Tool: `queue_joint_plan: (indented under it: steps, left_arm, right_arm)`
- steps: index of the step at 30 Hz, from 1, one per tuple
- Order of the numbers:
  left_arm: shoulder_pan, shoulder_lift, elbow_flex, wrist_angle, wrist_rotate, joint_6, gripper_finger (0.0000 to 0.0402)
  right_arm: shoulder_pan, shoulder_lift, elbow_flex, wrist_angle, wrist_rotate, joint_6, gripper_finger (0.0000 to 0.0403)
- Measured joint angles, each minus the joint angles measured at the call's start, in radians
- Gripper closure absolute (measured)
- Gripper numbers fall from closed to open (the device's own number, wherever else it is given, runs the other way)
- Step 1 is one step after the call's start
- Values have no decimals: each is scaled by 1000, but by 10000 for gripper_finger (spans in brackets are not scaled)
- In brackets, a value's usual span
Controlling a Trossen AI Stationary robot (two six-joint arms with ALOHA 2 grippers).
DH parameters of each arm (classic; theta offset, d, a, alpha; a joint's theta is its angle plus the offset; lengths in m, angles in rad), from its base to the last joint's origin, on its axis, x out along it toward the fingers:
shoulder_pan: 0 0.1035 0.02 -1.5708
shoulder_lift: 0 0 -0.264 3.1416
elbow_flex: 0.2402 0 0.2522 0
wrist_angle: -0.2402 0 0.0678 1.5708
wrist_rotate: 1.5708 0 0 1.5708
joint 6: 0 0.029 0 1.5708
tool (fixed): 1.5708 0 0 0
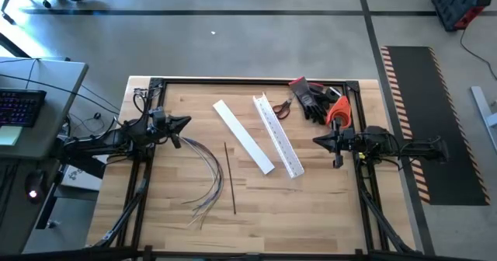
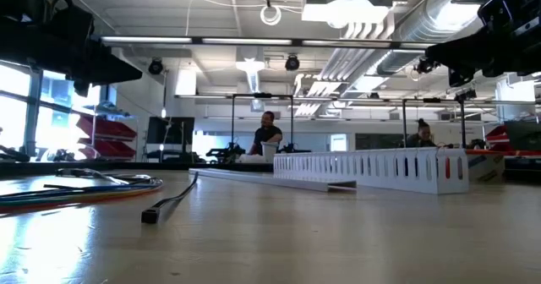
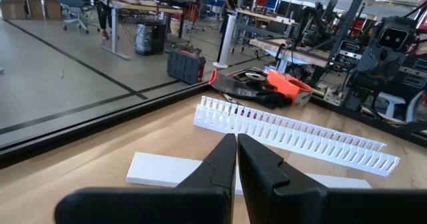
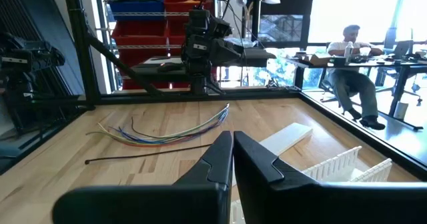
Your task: Ziptie cables
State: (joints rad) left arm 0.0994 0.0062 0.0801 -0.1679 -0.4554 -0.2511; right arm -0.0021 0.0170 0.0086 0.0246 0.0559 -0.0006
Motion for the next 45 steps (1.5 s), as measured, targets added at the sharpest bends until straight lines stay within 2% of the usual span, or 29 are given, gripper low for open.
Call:
queue_joint_plan:
  steps: [8, 16, 20, 23, 26, 31, 35, 38, 45]
  left_arm:
    - [0, 0, 0, 4, -10, 17, 402]
    - [14, 0, -1, 137, -355, 189, 402]
    - [27, 4, -1, 141, -407, 127, 402]
    - [46, 29, -1, 144, -349, 12, 401]
    - [65, 111, -1, 151, -310, -130, 396]
    - [84, 366, -1, 229, -302, -233, 372]
    - [101, 610, 55, 216, -216, -245, 344]
    - [110, 767, 166, 39, -103, -245, 321]
    - [111, 1069, 533, -603, 97, -220, 268]
  right_arm:
    - [0, 0, 0, 0, 0, 0, 402]
    - [0, 0, 0, 0, 0, 0, 402]
    - [0, 0, 0, 0, 0, 0, 402]
    - [0, 0, 0, 0, 0, 0, 402]
    - [0, 0, 0, 0, 0, 0, 402]
    - [0, 0, 0, 0, 0, 0, 402]
    - [0, 0, 0, 0, 0, 0, 402]
    - [0, 0, 0, 0, 0, 0, 402]
    - [0, 1, 0, 0, 0, 0, 402]
